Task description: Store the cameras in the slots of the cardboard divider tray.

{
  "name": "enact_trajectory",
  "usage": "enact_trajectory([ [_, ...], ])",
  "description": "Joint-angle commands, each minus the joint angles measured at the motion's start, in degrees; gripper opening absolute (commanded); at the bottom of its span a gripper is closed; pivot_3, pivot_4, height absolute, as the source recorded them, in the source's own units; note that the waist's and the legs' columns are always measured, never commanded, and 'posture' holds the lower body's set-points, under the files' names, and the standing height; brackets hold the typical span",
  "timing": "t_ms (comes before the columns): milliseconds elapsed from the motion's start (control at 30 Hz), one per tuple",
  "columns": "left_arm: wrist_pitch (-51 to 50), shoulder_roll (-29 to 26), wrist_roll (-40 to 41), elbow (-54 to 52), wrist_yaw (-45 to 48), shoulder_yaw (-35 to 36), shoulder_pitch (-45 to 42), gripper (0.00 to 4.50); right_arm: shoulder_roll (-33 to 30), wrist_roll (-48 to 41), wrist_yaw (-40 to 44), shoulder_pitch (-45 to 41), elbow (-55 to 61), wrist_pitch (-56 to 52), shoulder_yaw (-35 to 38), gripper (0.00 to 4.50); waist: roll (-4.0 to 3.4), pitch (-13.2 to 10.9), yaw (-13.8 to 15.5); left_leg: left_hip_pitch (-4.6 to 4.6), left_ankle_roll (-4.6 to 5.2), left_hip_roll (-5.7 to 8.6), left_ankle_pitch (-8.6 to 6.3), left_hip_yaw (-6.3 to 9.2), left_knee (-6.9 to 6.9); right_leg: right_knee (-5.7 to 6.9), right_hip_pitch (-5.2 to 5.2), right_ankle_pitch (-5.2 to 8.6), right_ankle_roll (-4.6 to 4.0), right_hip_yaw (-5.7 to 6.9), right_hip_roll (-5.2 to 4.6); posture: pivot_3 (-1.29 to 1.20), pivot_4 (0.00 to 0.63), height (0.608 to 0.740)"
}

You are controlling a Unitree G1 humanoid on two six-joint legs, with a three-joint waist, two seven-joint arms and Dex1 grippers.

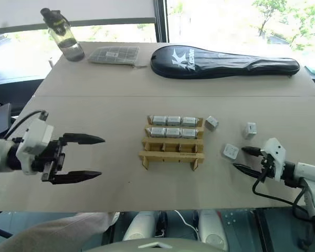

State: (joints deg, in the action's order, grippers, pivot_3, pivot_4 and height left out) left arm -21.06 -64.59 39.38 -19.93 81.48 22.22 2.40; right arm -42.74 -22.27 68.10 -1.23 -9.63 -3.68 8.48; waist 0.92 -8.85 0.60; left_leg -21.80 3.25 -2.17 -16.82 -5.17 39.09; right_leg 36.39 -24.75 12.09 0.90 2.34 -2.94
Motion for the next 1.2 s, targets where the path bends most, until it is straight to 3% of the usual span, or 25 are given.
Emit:
enact_trajectory([
  [33, -0.3, -1.5, -0.5, -2.1, 0.3, 2.7, -0.3, 4.5, 0.1, 0.6, -0.2, -1.2, -0.2, 0.8, -0.1, 3.75, 0.0, 0.0, 0.0, 0.0, -0.02, 0.0, 0.01, 0.0, 0.0, 0.0, 0.0, 0.02, 0.03, 0.0, 0.01, 0.0, 0.15, 0.74],
  [700, -0.2, 0.9, 1.6, -2.6, 1.3, 5.3, -0.1, 4.5, 2.4, 1.3, -0.8, -3.3, -1.1, 1.3, -1.0, 3.75, -0.01, 0.0, 0.1, 0.01, -0.17, -0.01, 0.1, -0.03, 0.0, 0.03, 0.0, -0.08, -0.11, -0.03, 0.04, 0.0, 0.15, 0.74],
  [800, -1.1, 1.4, 3.5, -2.9, 0.9, 5.3, -1.4, 4.5, 2.5, 1.1, -0.8, -3.1, -1.2, 2.1, -0.7, 2.98, -0.01, 0.0, 0.2, 0.01, -0.17, -0.01, 0.1, -0.02, 0.0, 0.04, 0.0, -0.06, -0.09, -0.03, 0.05, 0.0, 0.15, 0.74],
  [867, -1.4, 1.5, 4.0, -3.0, 0.8, 5.3, -1.8, 4.5, 2.9, 0.5, -1.0, -3.2, -1.0, 2.0, -0.3, 2.03, -0.01, 0.0, 0.2, 0.02, -0.17, -0.01, 0.1, -0.02, 0.01, 0.05, 0.0, -0.05, -0.07, -0.02, 0.05, 0.0, 0.15, 0.74],
  [1067, -2.2, 2.5, 5.2, -3.2, -0.2, 4.3, -2.8, 4.5, 2.7, 1.2, -0.9, -3.0, 0.1, 3.9, -0.3, 1.91, -0.01, 0.0, 0.1, 0.03, -0.18, -0.01, 0.1, -0.03, 0.01, 0.06, 0.0, -0.07, -0.08, -0.04, 0.06, 0.0, 0.15, 0.74],
  [1200, -5.2, 2.5, 2.1, -3.3, -5.9, -0.5, -5.7, 4.5, 3.3, -0.5, -3.8, -5.8, 8.2, 1.3, -0.5, 1.91, -0.02, 0.0, 0.1, 0.03, -0.18, -0.01, 0.11, -0.03, 0.03, 0.09, 0.0, -0.08, -0.04, -0.06, 0.06, 0.0, 0.15, 0.74],
])
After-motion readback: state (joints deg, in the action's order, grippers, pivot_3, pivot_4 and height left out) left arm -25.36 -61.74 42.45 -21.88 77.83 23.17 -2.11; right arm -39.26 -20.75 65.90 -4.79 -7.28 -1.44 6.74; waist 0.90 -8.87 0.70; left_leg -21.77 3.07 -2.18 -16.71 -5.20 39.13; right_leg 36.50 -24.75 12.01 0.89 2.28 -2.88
